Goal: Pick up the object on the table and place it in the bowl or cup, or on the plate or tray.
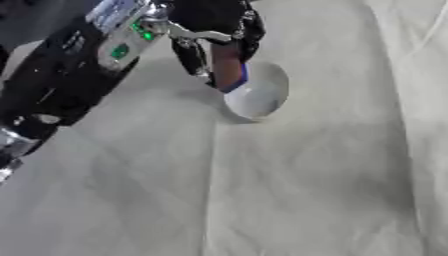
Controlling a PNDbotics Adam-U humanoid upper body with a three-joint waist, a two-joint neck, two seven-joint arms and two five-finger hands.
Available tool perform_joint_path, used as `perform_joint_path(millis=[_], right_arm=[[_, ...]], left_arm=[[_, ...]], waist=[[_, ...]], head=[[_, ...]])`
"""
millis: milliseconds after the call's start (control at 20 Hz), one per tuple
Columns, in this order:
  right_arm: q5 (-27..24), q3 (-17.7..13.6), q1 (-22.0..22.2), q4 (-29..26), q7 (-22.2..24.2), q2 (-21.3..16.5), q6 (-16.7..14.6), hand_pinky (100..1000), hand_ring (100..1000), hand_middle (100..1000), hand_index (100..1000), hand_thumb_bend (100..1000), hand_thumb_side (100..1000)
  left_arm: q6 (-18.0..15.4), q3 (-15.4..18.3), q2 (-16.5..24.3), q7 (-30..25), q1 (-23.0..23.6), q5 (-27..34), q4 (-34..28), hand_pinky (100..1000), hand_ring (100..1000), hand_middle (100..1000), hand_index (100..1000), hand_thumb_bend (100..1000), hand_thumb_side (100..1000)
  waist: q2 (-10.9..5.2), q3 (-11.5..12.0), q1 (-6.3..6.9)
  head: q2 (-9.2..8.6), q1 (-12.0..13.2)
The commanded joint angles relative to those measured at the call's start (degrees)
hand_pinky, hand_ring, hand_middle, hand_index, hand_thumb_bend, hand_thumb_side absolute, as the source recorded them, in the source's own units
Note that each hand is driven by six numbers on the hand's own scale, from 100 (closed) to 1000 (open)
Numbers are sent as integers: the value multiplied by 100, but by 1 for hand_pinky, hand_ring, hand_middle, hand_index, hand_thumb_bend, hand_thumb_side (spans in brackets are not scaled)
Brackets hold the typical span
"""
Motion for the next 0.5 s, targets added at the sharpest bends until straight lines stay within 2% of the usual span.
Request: perform_joint_path(millis=[50, 500], right_arm=[[-50, 13, -35, -77, 48, 16, -7, 167, 319, 459, 709, 100, 594], [-123, 33, -29, -77, 112, 69, -16, 167, 318, 459, 710, 100, 594]], left_arm=[[-45, 14, 171, -4, -161, -44, -25, 333, 459, 448, 516, 620, 100], [-67, 4, 191, -14, -364, 34, -71, 352, 471, 465, 536, 632, 100]], waist=[[-87, -17, -52], [-70, -78, -52]], head=[[30, -12], [6, 48]])
